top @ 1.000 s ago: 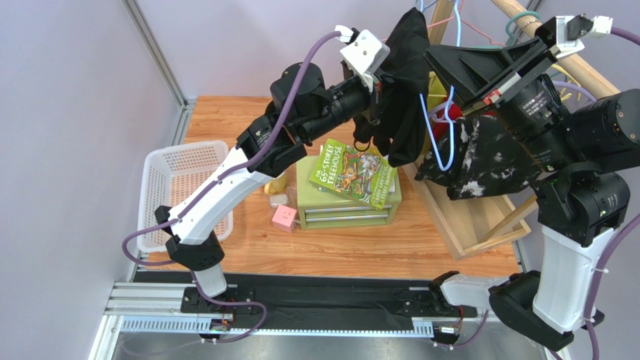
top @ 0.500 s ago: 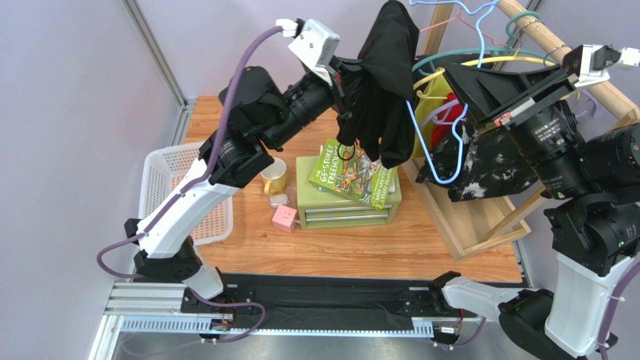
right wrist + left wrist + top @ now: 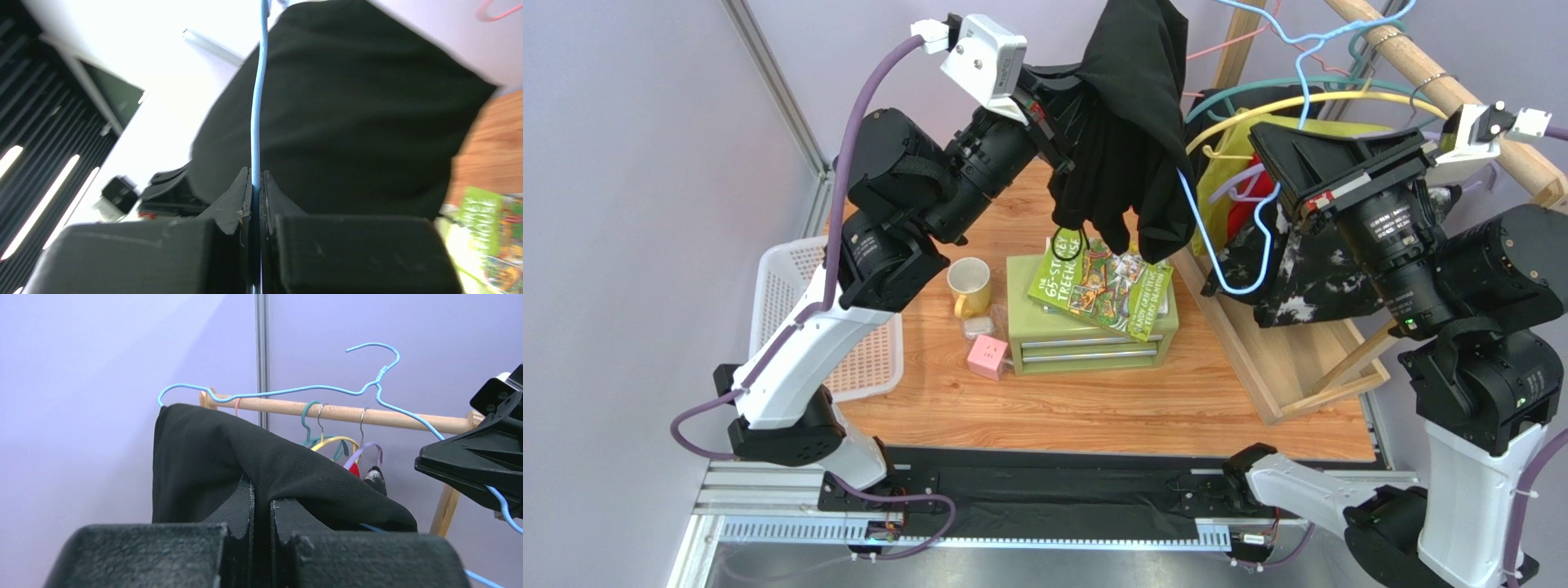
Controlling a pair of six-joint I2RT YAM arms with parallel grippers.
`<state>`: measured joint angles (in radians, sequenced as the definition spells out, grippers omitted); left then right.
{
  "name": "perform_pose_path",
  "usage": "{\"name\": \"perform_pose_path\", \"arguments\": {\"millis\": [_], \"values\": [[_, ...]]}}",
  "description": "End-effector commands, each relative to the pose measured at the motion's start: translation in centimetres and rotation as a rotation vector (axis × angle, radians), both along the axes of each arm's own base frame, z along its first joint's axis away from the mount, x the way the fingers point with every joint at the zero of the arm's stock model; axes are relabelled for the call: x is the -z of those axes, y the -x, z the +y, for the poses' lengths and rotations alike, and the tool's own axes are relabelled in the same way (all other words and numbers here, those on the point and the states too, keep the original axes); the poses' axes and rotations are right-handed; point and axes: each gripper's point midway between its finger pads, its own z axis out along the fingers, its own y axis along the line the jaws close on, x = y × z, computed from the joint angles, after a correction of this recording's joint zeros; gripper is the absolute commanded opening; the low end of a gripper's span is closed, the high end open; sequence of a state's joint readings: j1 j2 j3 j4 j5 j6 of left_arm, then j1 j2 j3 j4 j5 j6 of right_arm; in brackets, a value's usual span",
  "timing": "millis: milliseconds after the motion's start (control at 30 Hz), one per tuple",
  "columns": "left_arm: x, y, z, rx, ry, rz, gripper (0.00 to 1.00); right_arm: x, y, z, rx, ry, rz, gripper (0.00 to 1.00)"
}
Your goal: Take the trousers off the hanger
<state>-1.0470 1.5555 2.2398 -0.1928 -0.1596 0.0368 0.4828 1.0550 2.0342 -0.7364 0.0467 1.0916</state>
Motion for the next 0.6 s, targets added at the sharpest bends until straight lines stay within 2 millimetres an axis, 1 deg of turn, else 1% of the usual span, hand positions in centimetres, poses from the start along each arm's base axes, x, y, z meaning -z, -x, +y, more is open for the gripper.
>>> {"name": "perform_pose_path", "arguments": {"millis": [0,33,67,100,133,200,233,300,333,367,400,433,467,500,533,567], "values": [[-5.2,3.0,6.3,-0.041,0.17,-0.112,0.0,1.6,-0.5,-4.8,0.257,0.022,0.01,0.0],[-3.9,2.3,5.8,-0.056,0.149,-0.088,0.0,2.2,-0.8,-5.0,0.276,0.042,0.019,0.0],[-3.7,2.3,6.1,-0.062,0.153,-0.083,0.0,2.7,-1.0,-5.3,0.295,0.049,0.031,0.0],[-4.0,2.7,6.8,-0.066,0.171,-0.089,0.0,3.6,-1.4,-5.1,0.296,0.067,0.049,0.0],[-3.3,2.4,6.5,-0.071,0.157,-0.077,0.0,4.1,-1.7,-5.0,0.298,0.077,0.058,0.0],[-3.5,2.8,7.0,-0.063,0.167,-0.078,0.0,5.1,-2.2,-4.8,0.302,0.106,0.077,0.0],[-3.7,3.1,7.0,-0.045,0.177,-0.076,0.0,5.9,-2.7,-4.5,0.304,0.125,0.094,0.0],[-4.0,3.6,7.3,-0.018,0.196,-0.068,0.0,6.4,-3.3,-4.0,0.295,0.153,0.095,0.0],[-4.1,4.1,7.1,0.02,0.211,-0.057,0.0,6.9,-4.1,-3.3,0.278,0.175,0.101,0.0],[-4.2,4.5,6.9,0.047,0.223,-0.049,0.0,7.1,-4.3,-2.1,0.229,0.191,0.095,0.0],[-4.1,4.6,6.4,0.073,0.224,-0.043,0.0,7.3,-4.9,-1.2,0.198,0.198,0.102,0.0],[-4.5,5.2,5.9,0.12,0.234,-0.04,0.0,7.6,-5.3,-0.3,0.165,0.209,0.104,0.0],[-4.5,5.3,5.6,0.135,0.233,-0.034,0.0,8.4,-6.1,1.2,0.115,0.231,0.119,0.0],[-3.7,4.8,4.4,0.146,0.205,-0.008,0.0,8.5,-6.5,1.9,0.102,0.239,0.108,0.0],[-4.2,5.1,4.5,0.157,0.209,-0.013,0.0,8.7,-6.4,2.8,0.076,0.253,0.099,0.0],[-4.1,5.0,4.2,0.16,0.199,-0.008,0.0,9.2,-7.1,3.3,0.088,0.275,0.109,0.0]]}}
